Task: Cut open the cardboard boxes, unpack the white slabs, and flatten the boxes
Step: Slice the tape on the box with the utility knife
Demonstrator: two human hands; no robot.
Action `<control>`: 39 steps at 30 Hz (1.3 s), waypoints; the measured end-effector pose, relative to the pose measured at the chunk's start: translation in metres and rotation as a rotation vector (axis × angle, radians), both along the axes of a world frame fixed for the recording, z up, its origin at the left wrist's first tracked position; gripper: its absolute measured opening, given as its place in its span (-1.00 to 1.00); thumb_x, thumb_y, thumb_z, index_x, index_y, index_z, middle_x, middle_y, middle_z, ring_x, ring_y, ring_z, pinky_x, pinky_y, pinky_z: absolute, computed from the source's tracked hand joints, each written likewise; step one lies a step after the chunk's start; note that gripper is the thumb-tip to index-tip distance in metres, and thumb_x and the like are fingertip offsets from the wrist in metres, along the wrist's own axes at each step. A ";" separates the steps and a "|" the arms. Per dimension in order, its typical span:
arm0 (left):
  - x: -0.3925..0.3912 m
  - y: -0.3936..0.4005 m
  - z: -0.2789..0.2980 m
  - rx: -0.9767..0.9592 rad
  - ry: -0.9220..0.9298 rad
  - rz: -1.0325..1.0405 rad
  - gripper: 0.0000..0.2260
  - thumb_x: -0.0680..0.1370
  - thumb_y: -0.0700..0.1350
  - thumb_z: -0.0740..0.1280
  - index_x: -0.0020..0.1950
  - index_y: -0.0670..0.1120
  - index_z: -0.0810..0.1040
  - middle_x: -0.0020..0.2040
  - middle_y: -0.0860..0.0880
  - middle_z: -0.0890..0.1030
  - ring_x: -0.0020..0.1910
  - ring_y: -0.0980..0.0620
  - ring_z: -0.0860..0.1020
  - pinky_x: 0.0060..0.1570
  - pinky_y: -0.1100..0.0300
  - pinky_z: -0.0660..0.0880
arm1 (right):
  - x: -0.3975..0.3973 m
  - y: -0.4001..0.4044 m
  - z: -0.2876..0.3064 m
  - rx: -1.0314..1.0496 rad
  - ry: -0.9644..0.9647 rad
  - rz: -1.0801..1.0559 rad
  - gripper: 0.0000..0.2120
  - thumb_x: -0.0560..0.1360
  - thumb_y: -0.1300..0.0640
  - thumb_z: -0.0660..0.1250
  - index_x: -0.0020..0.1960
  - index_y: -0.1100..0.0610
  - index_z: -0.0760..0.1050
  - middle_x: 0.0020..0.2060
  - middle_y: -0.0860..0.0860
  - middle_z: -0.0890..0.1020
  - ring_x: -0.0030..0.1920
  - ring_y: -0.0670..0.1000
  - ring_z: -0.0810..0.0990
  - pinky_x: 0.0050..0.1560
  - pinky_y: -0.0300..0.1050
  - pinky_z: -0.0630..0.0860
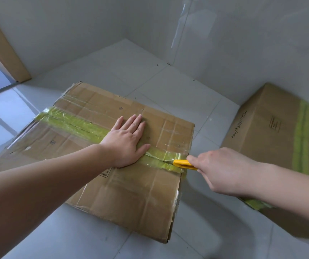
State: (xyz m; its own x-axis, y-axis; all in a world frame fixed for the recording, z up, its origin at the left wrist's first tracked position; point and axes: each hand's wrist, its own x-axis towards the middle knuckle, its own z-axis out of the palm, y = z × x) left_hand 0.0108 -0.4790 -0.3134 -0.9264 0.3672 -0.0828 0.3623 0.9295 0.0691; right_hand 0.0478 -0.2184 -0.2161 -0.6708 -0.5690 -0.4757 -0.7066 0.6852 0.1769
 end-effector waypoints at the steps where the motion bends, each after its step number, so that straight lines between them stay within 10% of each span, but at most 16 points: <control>1: 0.001 0.007 0.000 0.012 -0.001 -0.032 -0.29 0.51 0.30 -0.24 0.55 -0.09 -0.17 0.55 -0.02 -0.22 0.51 0.07 -0.27 0.46 0.02 -0.31 | 0.000 0.000 -0.001 0.000 0.002 0.001 -0.74 0.54 0.17 0.13 0.21 0.00 0.29 -0.24 -0.04 0.46 -0.31 0.03 0.45 -0.34 -0.03 0.41; 24: 0.005 0.024 0.018 0.119 -0.057 -0.160 -0.37 0.59 0.23 -0.09 0.56 -0.09 -0.01 0.57 -0.05 -0.05 0.54 0.04 -0.11 0.49 0.04 -0.17 | 0.014 0.047 0.017 -0.038 0.034 -0.033 -0.80 0.60 -0.01 0.04 0.22 -0.10 0.27 -0.13 -0.10 0.48 -0.15 0.02 0.51 -0.25 -0.07 0.41; 28: 0.011 0.050 0.067 0.544 0.120 -0.415 -0.55 0.56 0.10 0.21 0.29 -0.20 0.51 0.11 -0.13 0.60 0.13 -0.14 0.53 0.17 0.02 0.44 | 0.008 0.056 0.034 -0.103 0.110 -0.051 -0.66 0.59 -0.17 -0.02 0.33 -0.15 0.21 -0.06 -0.13 0.54 -0.04 -0.02 0.55 -0.19 -0.11 0.44; 39: 0.017 0.097 0.095 0.529 0.088 -0.489 -0.68 0.56 0.09 0.23 -0.12 -0.08 0.67 -0.31 -0.01 0.61 -0.21 -0.08 0.52 -0.04 0.15 0.41 | 0.004 0.027 0.050 -0.215 0.186 0.010 -0.74 0.60 -0.13 -0.03 -0.09 0.02 0.28 -0.34 -0.08 0.31 -0.28 0.10 0.49 -0.31 -0.05 0.31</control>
State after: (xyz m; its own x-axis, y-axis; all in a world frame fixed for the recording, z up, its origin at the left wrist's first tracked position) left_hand 0.0282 -0.3816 -0.2184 -0.6410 0.7114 0.2882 0.7529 0.5098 0.4162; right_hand 0.0520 -0.1913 -0.1660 -0.7292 -0.6503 -0.2130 -0.6824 0.7143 0.1553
